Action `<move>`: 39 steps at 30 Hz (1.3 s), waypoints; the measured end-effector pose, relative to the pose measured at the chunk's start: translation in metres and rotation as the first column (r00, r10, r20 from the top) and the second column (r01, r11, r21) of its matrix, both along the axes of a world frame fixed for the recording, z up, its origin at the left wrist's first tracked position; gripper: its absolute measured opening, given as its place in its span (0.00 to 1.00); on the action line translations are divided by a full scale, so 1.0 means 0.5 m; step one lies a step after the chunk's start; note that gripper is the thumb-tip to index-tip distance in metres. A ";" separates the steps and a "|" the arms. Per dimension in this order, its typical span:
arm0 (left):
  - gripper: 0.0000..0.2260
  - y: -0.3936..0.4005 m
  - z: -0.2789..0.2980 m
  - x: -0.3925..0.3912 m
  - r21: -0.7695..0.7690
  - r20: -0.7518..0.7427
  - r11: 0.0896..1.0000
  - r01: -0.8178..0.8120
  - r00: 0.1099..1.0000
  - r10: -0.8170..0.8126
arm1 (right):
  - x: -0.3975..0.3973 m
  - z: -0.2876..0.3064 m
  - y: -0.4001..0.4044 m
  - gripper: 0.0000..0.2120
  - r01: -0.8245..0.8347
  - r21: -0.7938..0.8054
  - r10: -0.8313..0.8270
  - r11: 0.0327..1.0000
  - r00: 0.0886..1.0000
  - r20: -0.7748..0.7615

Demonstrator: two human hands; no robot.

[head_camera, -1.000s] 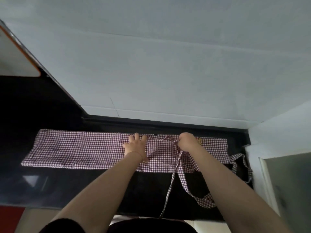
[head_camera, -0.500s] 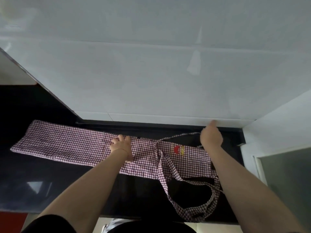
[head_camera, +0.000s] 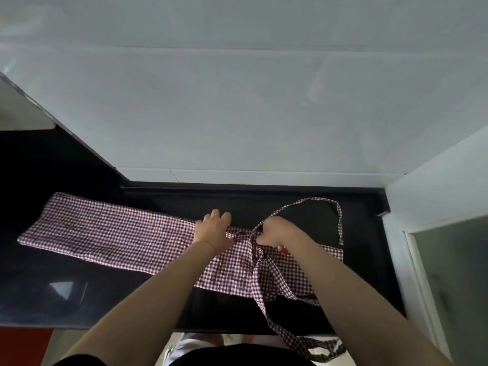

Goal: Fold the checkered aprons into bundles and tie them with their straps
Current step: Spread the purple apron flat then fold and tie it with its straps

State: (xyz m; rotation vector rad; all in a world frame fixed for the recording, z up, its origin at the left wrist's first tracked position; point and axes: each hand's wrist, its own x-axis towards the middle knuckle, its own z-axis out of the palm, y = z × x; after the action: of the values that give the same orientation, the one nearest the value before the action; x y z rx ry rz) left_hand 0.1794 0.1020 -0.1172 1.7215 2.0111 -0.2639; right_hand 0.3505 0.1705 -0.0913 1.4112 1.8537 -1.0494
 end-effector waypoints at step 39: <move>0.45 -0.026 -0.003 -0.008 -0.109 -0.040 0.992 0.068 0.997 -0.073 | -0.073 -0.032 -0.048 0.07 0.231 0.370 -0.137 0.900 0.955 -0.263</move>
State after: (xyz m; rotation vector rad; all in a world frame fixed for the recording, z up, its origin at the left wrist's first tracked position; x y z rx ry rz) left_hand 0.1757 0.0890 -0.1189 1.7355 1.9318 -0.4286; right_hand 0.3140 0.1465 -0.1072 1.7929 2.2324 -0.9984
